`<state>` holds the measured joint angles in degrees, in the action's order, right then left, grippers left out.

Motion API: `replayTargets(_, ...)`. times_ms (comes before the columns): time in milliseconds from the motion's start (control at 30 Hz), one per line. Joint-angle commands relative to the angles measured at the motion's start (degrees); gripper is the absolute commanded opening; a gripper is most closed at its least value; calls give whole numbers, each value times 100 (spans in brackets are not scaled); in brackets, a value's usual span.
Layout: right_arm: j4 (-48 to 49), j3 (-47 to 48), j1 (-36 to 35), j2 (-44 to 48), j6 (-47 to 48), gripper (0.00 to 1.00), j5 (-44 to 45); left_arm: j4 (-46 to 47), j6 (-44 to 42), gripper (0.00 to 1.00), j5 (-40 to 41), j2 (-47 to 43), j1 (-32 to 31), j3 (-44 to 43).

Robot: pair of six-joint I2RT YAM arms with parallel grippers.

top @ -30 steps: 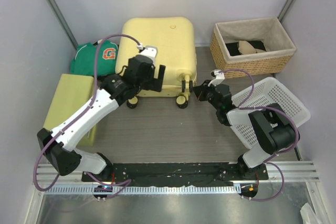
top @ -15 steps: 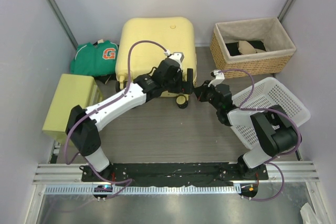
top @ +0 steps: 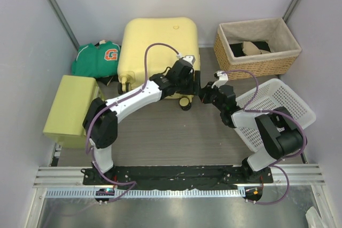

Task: Open, take out, and arrange the luggage
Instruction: Unzip the luggage at the center of the board.

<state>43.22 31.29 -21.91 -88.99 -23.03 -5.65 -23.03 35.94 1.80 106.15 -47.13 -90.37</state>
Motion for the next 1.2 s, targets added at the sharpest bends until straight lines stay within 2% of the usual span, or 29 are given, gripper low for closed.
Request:
replayTargets(0, 37, 149, 55, -4, 70, 1, 73, 80, -35, 51, 127, 2, -24, -332)
replayTargets(67, 37, 149, 55, -4, 79, 1, 64, 96, -61, 38, 180, -6, -15, -306)
replayTargets(100, 28, 149, 55, -13, 70, 1, 64, 97, -70, 30, 180, -24, -15, -271)
replayTargets(133, 28, 149, 55, -4, 70, 1, 64, 105, -87, 13, 189, -68, -24, -201)
replayTargets(200, 11, 158, 55, 4, 79, 1, 99, 149, -158, 0, 154, -103, -15, -122)
replayTargets(433, -279, 211, 55, 101, 132, 1, 301, 228, -500, 0, -66, -498, -24, 537)
replayTargets(667, -587, 281, 55, 215, 281, 1, 538, 615, -571, 0, -57, -1069, -24, 1819)
replayTargets(900, -1078, 413, 73, 338, 351, 1, 1188, 712, -571, 0, 48, -1517, -15, 2470)
replayTargets(1167, -1386, 597, 161, 269, 422, 1, 1303, 747, -667, 0, 101, -1799, -24, 2963)
